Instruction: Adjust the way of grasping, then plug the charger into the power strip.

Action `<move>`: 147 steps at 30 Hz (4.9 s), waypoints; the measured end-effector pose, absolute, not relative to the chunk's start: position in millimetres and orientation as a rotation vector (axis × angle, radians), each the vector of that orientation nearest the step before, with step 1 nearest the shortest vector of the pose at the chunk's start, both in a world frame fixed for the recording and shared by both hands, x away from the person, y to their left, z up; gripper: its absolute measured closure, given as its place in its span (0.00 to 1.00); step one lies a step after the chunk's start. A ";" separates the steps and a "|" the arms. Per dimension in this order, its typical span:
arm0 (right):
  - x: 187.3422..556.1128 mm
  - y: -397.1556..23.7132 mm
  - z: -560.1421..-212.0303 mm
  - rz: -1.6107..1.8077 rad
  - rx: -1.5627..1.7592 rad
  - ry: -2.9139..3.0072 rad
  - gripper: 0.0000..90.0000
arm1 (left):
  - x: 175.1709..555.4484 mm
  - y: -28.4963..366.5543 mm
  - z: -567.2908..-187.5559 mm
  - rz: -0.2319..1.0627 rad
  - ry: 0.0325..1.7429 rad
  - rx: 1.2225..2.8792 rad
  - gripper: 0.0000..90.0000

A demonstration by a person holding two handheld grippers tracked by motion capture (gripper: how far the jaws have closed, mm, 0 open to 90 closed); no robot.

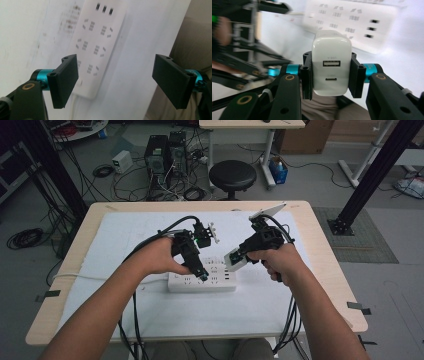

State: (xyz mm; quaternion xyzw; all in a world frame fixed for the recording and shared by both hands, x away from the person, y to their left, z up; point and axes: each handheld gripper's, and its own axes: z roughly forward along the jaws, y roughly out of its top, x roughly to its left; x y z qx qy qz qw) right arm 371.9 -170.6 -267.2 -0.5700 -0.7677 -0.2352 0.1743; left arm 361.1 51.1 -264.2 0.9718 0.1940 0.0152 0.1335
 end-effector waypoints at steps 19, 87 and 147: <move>375.0 -185.7 -250.5 -0.091 -1.923 -2.501 0.69 | 367.4 118.5 -244.2 0.003 0.950 2.976 0.23; 380.3 -88.8 -251.8 -0.005 -0.350 -3.224 0.69 | 350.0 147.2 -236.6 0.044 0.820 2.992 0.23; 426.9 -39.7 -347.3 0.060 -0.058 -3.166 0.69 | 353.7 148.6 -248.7 0.012 0.781 3.018 0.23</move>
